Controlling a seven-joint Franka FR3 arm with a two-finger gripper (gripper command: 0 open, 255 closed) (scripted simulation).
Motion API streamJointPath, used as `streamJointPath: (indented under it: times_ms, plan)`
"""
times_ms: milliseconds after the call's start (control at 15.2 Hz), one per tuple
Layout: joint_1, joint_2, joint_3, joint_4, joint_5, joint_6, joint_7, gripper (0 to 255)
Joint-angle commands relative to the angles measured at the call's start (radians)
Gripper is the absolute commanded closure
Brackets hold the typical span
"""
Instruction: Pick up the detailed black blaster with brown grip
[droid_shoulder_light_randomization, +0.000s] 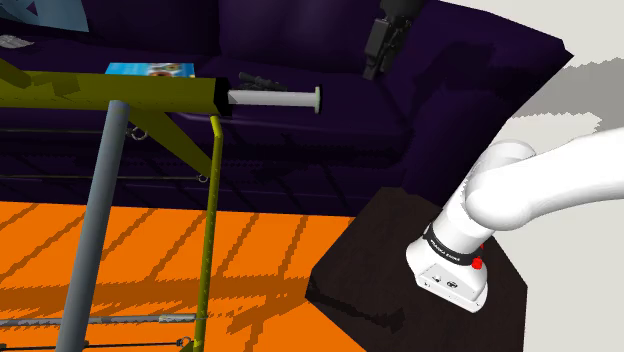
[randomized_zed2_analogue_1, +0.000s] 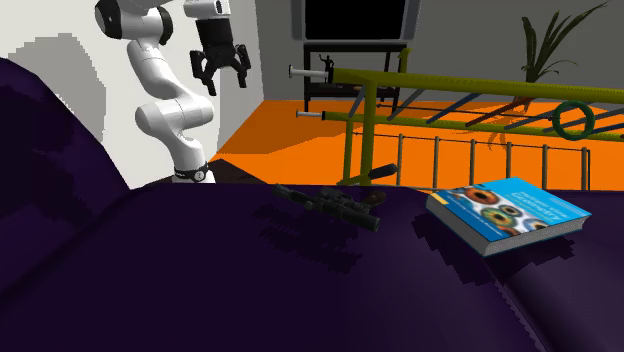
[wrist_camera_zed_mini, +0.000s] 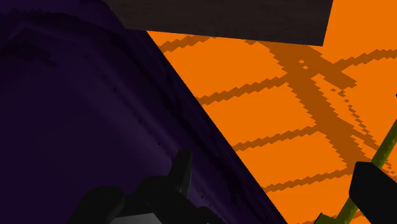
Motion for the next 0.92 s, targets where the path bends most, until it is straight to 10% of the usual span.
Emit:
streamJointPath:
  times_ms: [0, 858]
  plan:
    - [0.000, 0.000, 0.000, 0.000, 0.000, 0.000, 0.000, 0]
    - [-0.009, 0.473, -0.033, 0.210, -0.043, 0.256, -0.106, 0]
